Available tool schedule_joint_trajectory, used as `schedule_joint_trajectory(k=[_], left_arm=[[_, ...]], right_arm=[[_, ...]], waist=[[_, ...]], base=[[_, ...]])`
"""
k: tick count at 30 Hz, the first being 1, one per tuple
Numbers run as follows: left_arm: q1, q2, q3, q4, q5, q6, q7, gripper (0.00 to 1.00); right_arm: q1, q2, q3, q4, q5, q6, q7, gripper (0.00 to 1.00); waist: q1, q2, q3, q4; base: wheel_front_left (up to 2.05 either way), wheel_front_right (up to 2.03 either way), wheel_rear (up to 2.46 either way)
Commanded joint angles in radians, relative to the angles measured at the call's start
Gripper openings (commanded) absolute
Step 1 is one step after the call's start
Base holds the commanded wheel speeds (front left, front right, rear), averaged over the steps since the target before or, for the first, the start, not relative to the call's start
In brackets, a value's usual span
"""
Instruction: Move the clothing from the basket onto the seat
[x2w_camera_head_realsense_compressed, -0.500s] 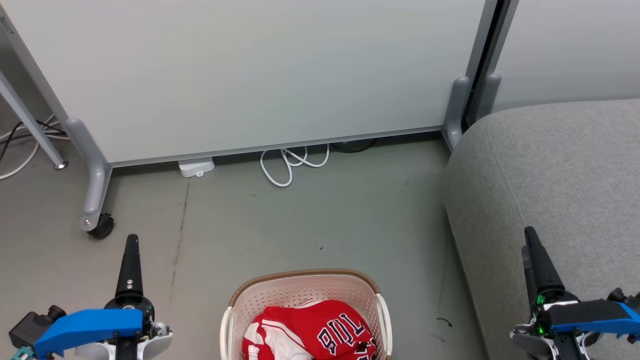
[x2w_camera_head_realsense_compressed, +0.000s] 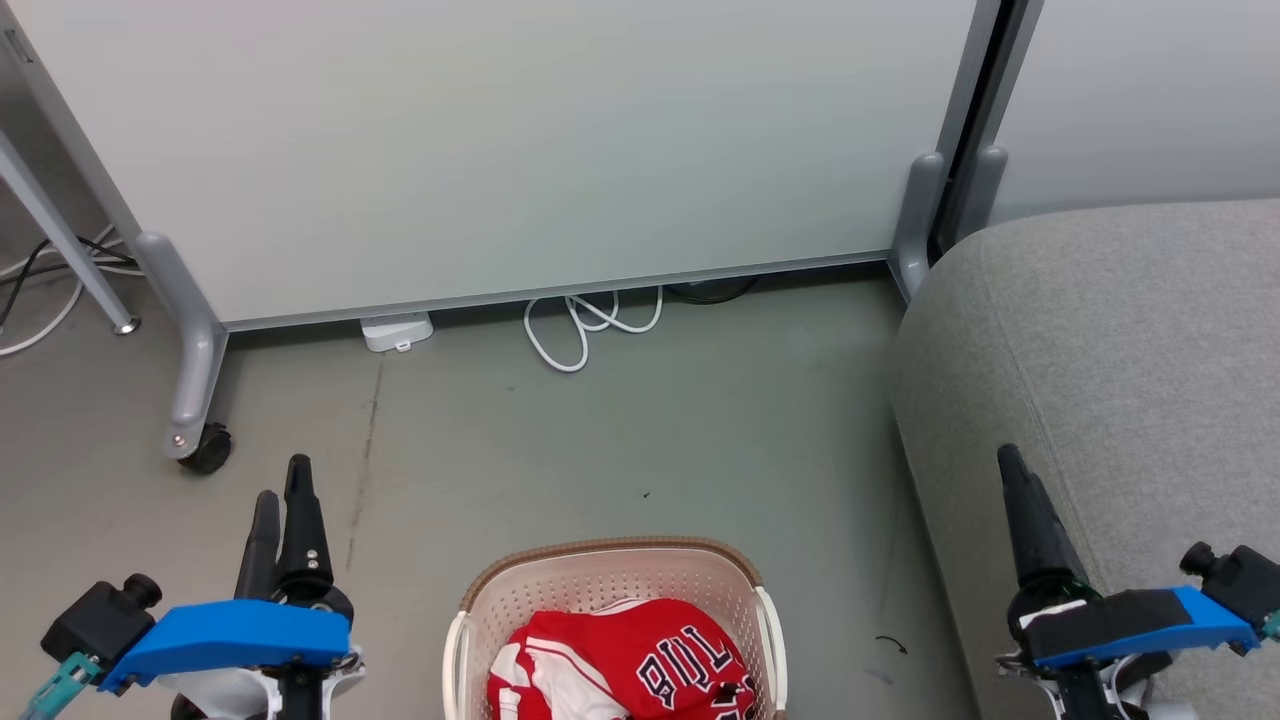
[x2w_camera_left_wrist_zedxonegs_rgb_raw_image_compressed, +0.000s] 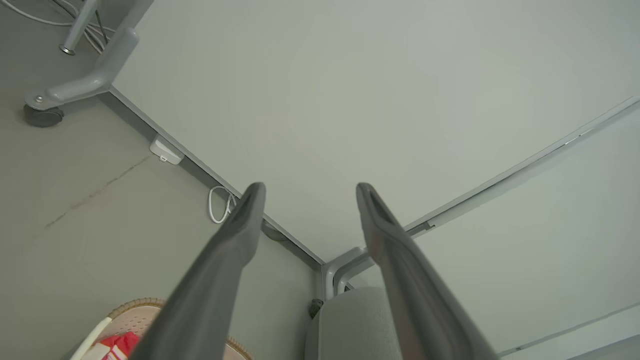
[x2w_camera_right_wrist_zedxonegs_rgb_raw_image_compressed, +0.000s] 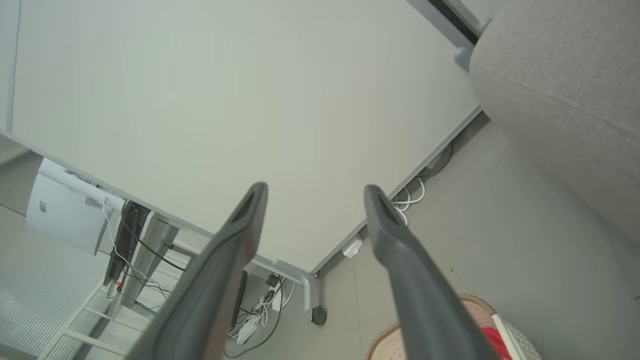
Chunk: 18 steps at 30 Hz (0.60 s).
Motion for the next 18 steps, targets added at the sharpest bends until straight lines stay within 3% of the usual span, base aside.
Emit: schedule_joint_trajectory(k=[1,18], left_arm=[[-0.025,0.008,-0.011,-0.017,0.061,0.005,-0.014,1.0],[-0.027,0.016,-0.061,0.024,0.293,0.028,-0.066,1.0]], right_arm=[[-0.028,-0.006,0.011,-0.021,-0.063,0.002,-0.013,1.0],[-0.027,-0.007,0.051,0.0,-0.329,0.002,-0.066,1.0]], waist=[[-0.0001,0.0,0.0,0.001],[-0.0001,0.0,-0.001,0.009]], base=[[0.0,0.0,0.0],[0.0,0.0,0.0]])
